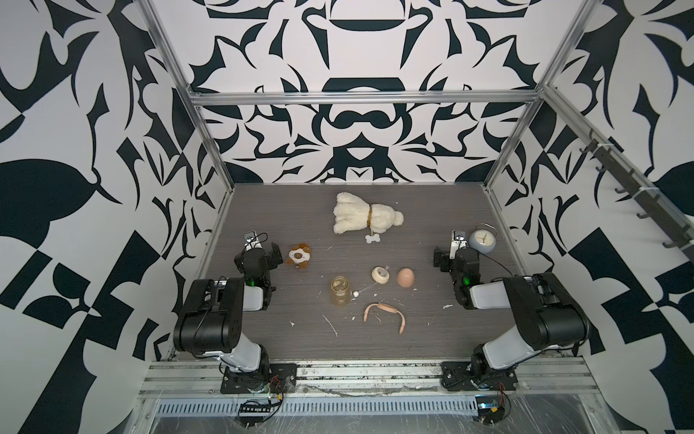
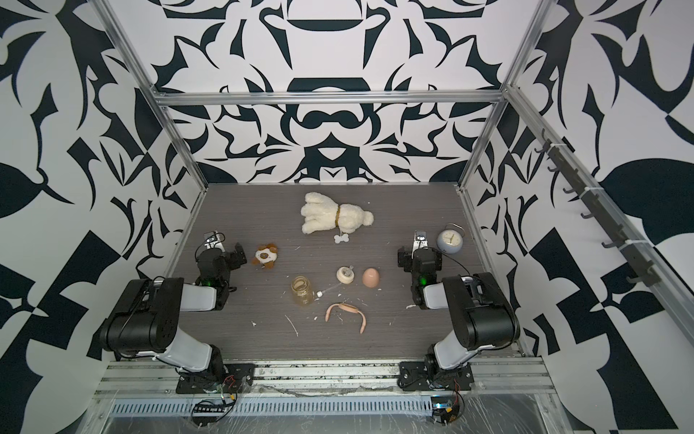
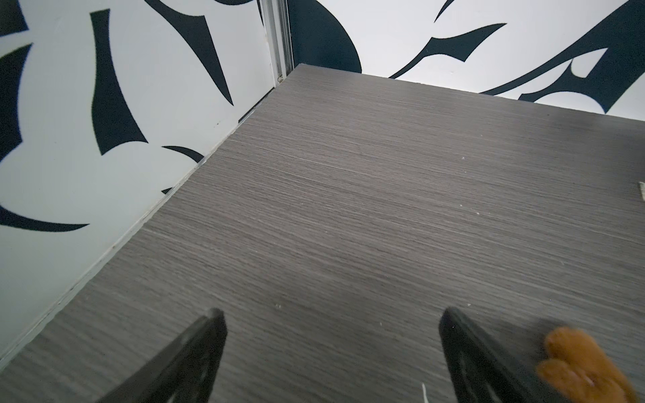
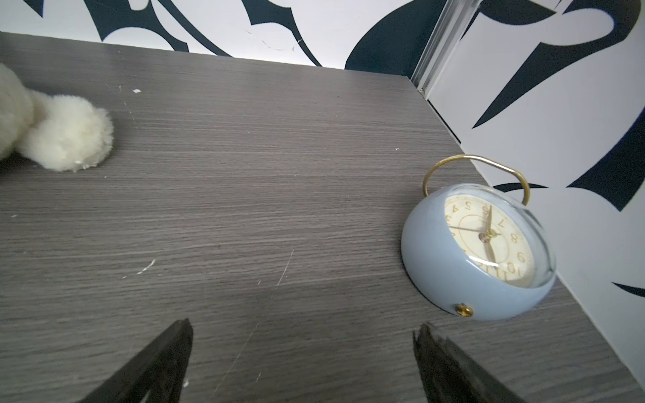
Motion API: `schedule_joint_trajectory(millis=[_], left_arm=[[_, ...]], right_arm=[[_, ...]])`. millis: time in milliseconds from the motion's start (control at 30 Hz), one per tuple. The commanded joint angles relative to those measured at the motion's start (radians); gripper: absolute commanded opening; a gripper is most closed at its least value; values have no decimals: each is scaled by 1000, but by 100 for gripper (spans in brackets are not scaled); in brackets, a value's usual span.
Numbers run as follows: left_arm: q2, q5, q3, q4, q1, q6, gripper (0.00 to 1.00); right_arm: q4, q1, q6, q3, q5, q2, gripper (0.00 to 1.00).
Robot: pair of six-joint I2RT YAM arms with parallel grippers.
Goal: Assemble the baby bottles
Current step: Pick up the baby bottle from the center of the board.
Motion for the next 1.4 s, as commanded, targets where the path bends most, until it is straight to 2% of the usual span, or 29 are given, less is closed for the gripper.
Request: schedule_joint_trajectory(millis=[0,367,433,567,600,633,700,733,767,800,833,900,967,1033,1067,1200,1367], left_arm=[[-9,7,12,12,6,4,99],[-9,12,13,13,7,3,99],[-27,35,12,22,7,22,99],[-240,96,94,-341,-1,9,99],[-292,121,100,-382,-3,-7,99],[-349,117,111,-433,-3,-85,99],[-416,96,178,-634,-3,-275,99],[-428,143,225,-737,-3,-319,99],[-426,222,256,-781,-4,-315,99],[-421,338,273,-792,-7,-299,99],[-417,406,284,-805,-15,-294,99],[-422,443,300,-849,-32,-304,99],[-431,503,290,-845,-33,-322,99],[-423,576,303,-860,-32,-328,99],[-416,601,309,-874,-32,-329,99],[-439,634,270,-854,-35,-368,99],[-476,651,222,-870,-50,-381,99]], right_arm=[[36,2,11,-2,12,-16,100],[39,3,15,-3,16,-19,100],[14,15,-4,1,-2,-55,100],[-267,152,-102,84,69,-232,100],[-332,177,-80,106,93,-270,100],[-429,192,-40,144,76,-309,100],[-575,202,-23,203,-54,-369,100],[-596,211,-41,201,-161,-404,100],[-596,215,-46,184,-244,-439,100],[-593,216,-53,160,-355,-488,100],[-591,219,-74,143,-491,-531,100],[-589,274,-117,121,-696,-590,100],[-531,403,-174,100,-773,-597,100],[-573,521,-267,144,-833,-525,100],[-605,546,-286,176,-855,-481,99],[-638,575,-338,260,-974,-363,100],[-706,620,-409,392,-963,-200,100]])
